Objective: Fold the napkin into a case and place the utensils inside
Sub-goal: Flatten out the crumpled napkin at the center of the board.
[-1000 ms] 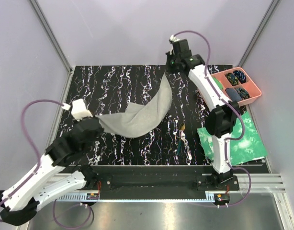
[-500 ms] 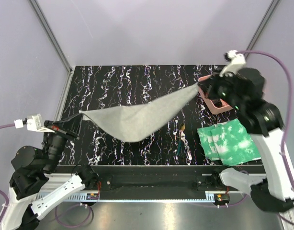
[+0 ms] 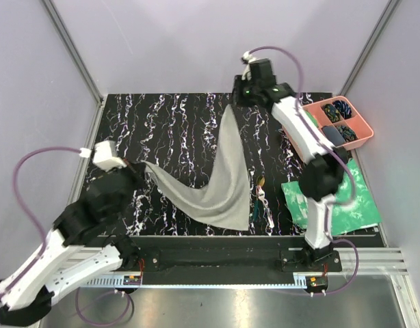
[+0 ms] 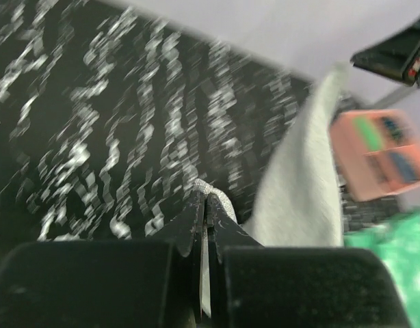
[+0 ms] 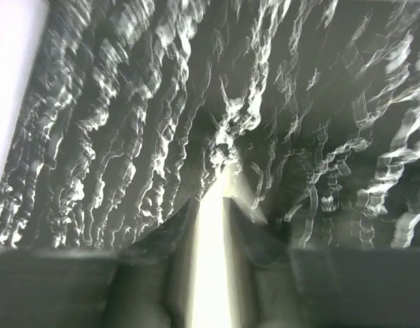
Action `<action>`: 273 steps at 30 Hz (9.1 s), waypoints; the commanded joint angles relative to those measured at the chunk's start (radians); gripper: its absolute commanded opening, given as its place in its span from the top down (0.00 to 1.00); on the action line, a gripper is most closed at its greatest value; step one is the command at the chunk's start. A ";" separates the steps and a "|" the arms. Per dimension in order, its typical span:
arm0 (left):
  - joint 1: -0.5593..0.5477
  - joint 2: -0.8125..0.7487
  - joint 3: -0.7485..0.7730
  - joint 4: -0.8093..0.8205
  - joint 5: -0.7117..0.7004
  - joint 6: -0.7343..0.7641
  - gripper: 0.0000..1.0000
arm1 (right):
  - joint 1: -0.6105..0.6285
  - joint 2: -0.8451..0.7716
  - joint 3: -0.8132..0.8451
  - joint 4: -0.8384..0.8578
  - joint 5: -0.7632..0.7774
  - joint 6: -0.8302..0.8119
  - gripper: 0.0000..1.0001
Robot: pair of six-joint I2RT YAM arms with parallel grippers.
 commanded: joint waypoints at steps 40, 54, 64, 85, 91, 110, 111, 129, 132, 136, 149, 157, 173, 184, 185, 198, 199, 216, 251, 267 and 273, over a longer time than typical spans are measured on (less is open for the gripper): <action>0.001 0.042 -0.146 -0.125 -0.116 -0.223 1.00 | 0.660 -0.353 -1.046 -0.228 0.422 0.908 0.56; 0.001 0.027 -0.153 -0.129 -0.113 -0.221 1.00 | 0.660 -0.317 -1.146 -0.125 0.403 0.976 0.59; 0.001 0.027 -0.166 -0.129 -0.110 -0.218 1.00 | 0.660 -0.355 -1.125 -0.136 0.501 0.944 0.93; 0.062 0.143 0.396 0.062 -0.080 0.461 1.00 | 0.389 -0.855 -0.381 -0.052 0.629 -0.173 1.00; 0.062 0.070 0.518 0.108 0.232 0.618 1.00 | 0.389 -0.984 -0.295 -0.026 0.252 -0.342 1.00; 0.099 0.404 0.609 -0.102 -0.171 0.493 1.00 | 0.221 -0.687 -0.285 -0.035 0.490 -0.169 1.00; 0.178 0.430 0.597 -0.088 -0.165 0.486 1.00 | 0.117 -0.665 -0.299 -0.023 0.386 -0.146 1.00; 0.789 1.570 1.063 -0.025 0.094 0.461 0.60 | -0.120 0.623 0.729 -0.063 -0.047 -0.080 0.52; 0.792 1.563 1.163 -0.137 0.076 0.437 0.36 | -0.114 0.708 0.880 -0.225 -0.013 -0.077 0.34; 0.794 1.338 0.931 -0.142 0.193 0.305 0.01 | -0.101 0.410 0.432 -0.204 0.018 -0.049 0.24; 0.736 1.085 0.223 0.245 0.740 -0.025 0.35 | 0.079 0.082 -0.242 0.051 0.050 0.074 0.17; 0.762 1.061 -0.026 0.292 0.767 -0.167 0.20 | 0.211 0.099 -0.393 0.088 0.224 0.069 0.17; 0.966 0.990 0.000 0.115 0.716 -0.014 0.11 | 0.363 0.098 -0.597 0.158 0.094 0.196 0.16; 0.976 1.045 0.150 0.311 0.738 -0.013 0.64 | 0.363 0.076 -0.677 0.203 0.087 0.209 0.15; 0.979 1.094 0.199 0.300 0.717 -0.017 0.64 | 0.363 0.081 -0.677 0.203 0.092 0.204 0.15; 0.986 1.427 0.405 0.430 0.794 -0.040 0.79 | 0.361 0.099 -0.713 0.258 0.060 0.189 0.15; 0.986 1.439 0.414 0.427 0.786 -0.043 0.79 | 0.361 0.099 -0.720 0.260 0.058 0.187 0.15; 1.085 1.866 0.980 0.452 0.868 -0.264 0.76 | 0.361 0.013 -0.851 0.266 0.038 0.216 0.16; 0.769 0.983 -0.240 0.512 0.718 -0.344 0.69 | 0.266 0.297 -0.194 0.106 0.175 0.032 0.00; 0.732 0.907 -0.069 0.490 0.764 -0.206 0.57 | 0.254 0.274 -0.233 0.120 0.143 0.052 0.04; 0.795 1.191 0.181 0.529 0.778 -0.227 0.78 | 0.254 0.263 -0.247 0.126 0.031 0.081 0.26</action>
